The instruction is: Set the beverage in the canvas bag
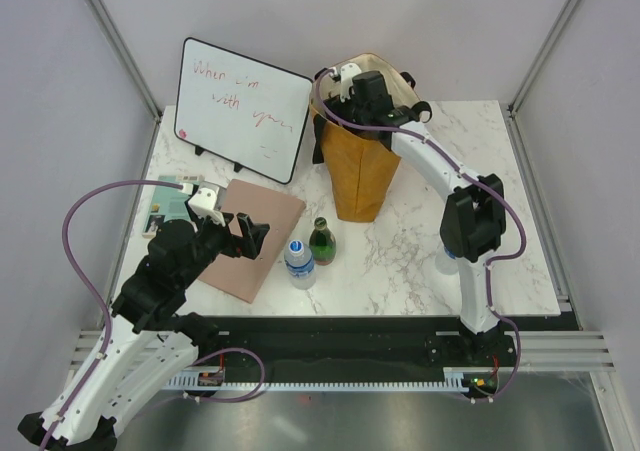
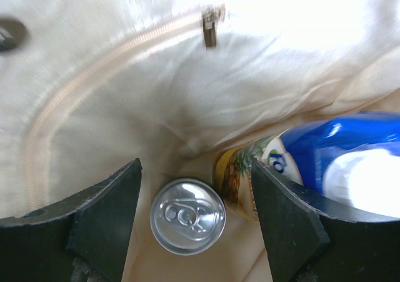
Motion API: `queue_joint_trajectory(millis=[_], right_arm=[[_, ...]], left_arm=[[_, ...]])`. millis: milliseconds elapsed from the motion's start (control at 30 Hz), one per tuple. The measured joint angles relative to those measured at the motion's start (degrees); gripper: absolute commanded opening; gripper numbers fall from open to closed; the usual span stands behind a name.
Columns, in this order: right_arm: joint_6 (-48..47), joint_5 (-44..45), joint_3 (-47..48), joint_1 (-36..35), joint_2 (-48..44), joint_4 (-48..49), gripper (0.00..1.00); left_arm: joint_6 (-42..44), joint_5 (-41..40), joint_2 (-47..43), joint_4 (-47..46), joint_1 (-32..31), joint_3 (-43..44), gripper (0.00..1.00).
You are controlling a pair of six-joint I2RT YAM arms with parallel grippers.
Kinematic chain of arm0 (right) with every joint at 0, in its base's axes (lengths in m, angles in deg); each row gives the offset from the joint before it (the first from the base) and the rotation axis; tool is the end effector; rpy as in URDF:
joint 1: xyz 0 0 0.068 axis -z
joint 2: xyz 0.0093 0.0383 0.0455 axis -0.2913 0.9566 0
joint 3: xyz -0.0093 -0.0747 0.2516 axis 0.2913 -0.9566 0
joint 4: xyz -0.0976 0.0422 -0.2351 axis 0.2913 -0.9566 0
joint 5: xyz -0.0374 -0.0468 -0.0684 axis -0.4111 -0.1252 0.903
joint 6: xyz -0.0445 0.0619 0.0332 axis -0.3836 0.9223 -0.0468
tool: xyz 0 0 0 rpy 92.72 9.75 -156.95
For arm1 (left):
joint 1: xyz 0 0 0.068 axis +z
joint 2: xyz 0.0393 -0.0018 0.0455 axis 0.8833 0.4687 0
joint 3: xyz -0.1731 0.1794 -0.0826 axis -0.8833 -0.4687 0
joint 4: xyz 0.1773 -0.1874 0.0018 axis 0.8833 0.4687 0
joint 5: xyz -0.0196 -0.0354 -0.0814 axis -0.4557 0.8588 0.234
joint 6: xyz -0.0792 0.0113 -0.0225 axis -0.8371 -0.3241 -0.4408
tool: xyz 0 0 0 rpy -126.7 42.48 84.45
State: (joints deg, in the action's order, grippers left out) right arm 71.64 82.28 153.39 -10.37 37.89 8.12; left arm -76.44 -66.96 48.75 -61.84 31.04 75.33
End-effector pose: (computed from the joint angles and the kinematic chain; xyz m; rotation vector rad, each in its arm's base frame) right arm 0.4640 0.2418 0.2836 -0.5664 2.0463 0.2819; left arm 0.1420 -0.0797 0.3139 0.2503 1.8428 -0.4690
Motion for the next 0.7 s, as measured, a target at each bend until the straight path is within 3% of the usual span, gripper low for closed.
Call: queue_joint_trajectory(millis=[333,700], right_arm=[[0.94,1.57,2.03,0.13,-6.40,-0.35,0.79],[10.82,10.16,-0.42,0.48,-24.02,-4.90,0.79]], left_arm=[[0.00,0.00,0.00,0.00,0.00,0.00,1.00],[0.00,0.02,0.00,0.00,0.00,0.00,1.00]])
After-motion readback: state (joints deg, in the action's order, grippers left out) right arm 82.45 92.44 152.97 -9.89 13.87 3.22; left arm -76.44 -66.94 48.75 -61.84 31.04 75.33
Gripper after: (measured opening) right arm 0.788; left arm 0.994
